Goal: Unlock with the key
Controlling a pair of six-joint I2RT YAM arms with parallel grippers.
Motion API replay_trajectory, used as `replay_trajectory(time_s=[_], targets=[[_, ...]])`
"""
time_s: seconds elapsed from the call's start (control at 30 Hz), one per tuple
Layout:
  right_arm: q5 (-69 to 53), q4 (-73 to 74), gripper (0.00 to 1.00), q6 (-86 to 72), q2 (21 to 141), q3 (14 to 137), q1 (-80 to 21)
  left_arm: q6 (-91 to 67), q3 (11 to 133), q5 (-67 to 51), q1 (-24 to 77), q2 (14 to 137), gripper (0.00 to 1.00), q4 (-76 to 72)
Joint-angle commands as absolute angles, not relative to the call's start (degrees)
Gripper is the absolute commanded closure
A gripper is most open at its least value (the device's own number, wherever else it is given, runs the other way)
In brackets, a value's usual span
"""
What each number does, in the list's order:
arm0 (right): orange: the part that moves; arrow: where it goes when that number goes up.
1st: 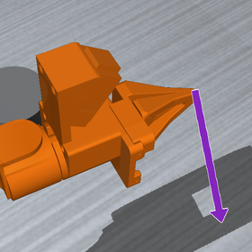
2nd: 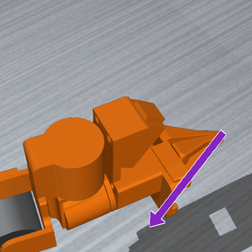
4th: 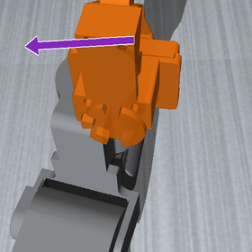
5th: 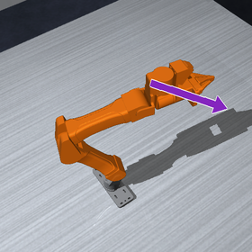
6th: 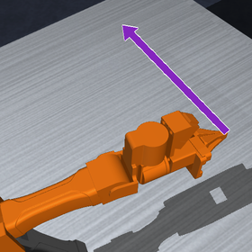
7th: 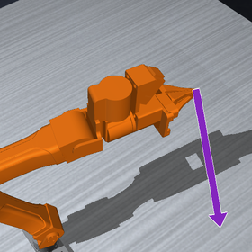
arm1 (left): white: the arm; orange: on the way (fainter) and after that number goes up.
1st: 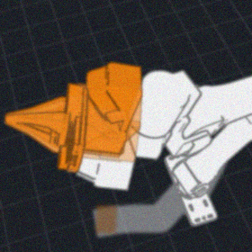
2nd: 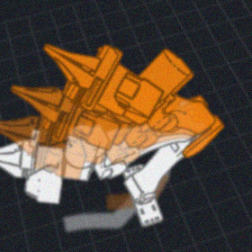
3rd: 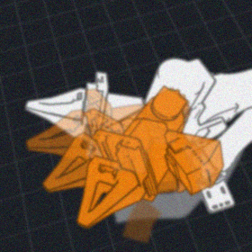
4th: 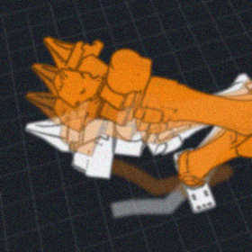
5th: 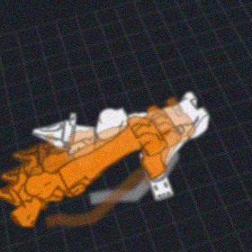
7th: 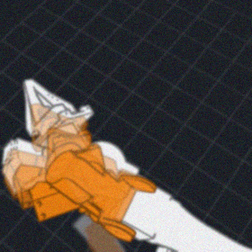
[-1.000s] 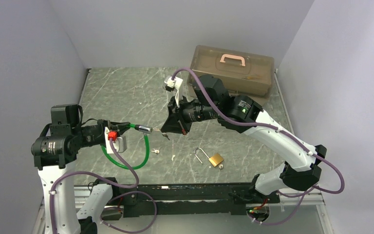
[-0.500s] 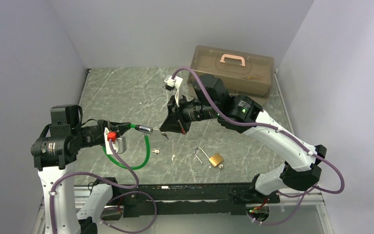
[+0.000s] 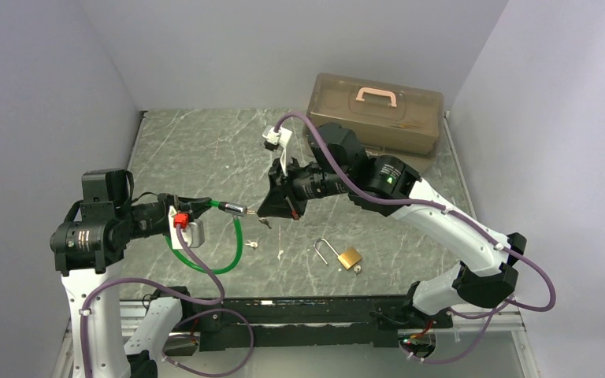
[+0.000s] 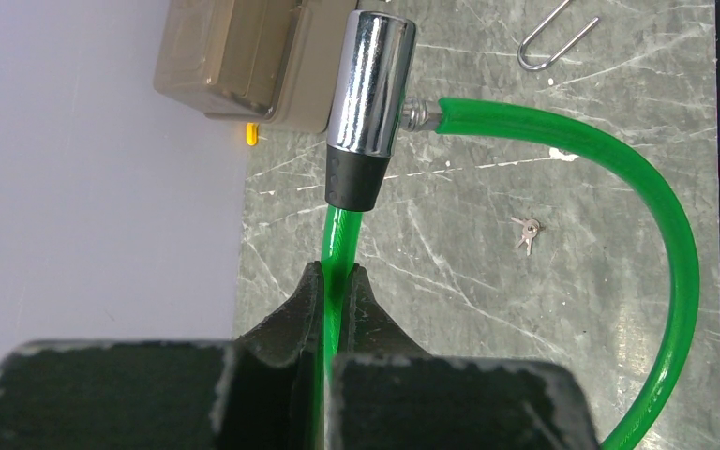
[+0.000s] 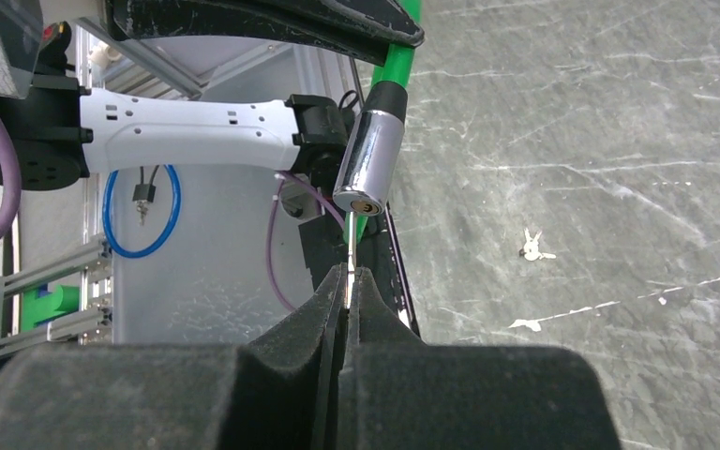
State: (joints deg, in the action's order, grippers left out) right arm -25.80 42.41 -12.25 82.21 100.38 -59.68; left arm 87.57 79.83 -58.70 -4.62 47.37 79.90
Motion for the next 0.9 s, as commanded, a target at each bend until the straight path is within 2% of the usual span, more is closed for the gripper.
replay_trajectory(time_s=[0.0,0.87], targets=[[-26.45,39.54,1.00,-12.79,81.72,99.89,-59.93,87.40,81.03,-62.77,-4.52,46.92,1.00,77.61],[-23.86,38.47,1.00,-12.55,81.78,98.61,-59.61,89.14,81.92,-63.50,-4.57,46.74,1.00,79.89]])
